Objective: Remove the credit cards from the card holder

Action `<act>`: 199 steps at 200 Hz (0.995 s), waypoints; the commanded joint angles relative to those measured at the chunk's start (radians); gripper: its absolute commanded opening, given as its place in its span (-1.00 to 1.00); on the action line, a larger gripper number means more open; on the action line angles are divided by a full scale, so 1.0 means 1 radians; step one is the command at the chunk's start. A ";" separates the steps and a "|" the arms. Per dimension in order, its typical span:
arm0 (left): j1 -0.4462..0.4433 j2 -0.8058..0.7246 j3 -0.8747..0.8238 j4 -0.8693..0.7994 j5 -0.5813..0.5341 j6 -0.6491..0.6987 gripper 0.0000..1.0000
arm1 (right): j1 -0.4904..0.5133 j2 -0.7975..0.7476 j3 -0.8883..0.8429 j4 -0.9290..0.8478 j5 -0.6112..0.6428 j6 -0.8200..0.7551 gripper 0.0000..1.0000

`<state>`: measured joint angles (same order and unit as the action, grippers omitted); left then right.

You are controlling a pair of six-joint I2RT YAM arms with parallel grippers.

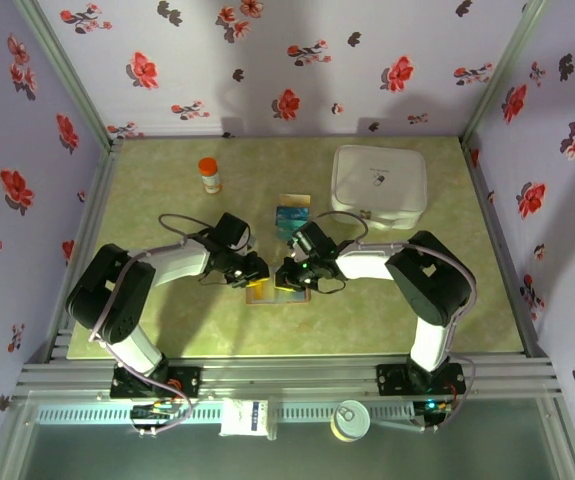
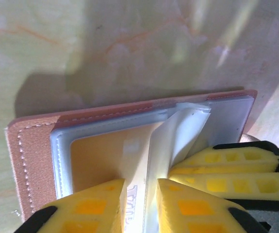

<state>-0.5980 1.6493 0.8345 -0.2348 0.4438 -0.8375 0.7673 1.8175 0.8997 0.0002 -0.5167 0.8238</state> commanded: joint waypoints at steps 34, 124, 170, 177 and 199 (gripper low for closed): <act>-0.007 -0.047 0.023 -0.001 0.024 -0.018 -0.61 | -0.003 -0.127 -0.019 0.001 0.057 0.005 -0.65; -0.057 -0.029 0.092 -0.008 0.050 -0.027 -0.31 | -0.080 -0.402 -0.067 -0.174 0.273 -0.018 -0.62; -0.102 0.034 0.151 0.016 0.051 -0.042 -0.15 | -0.118 -0.488 -0.097 -0.219 0.309 -0.020 -0.62; -0.109 0.048 0.163 0.018 0.050 -0.043 -0.14 | -0.122 -0.498 -0.099 -0.224 0.311 -0.020 -0.62; -0.127 0.086 0.188 0.029 0.052 -0.049 -0.09 | -0.130 -0.525 -0.112 -0.228 0.317 -0.020 -0.61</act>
<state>-0.7036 1.6924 0.9806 -0.2211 0.4767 -0.8669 0.6495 1.3331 0.8101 -0.1936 -0.2367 0.8196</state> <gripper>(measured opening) 0.445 0.191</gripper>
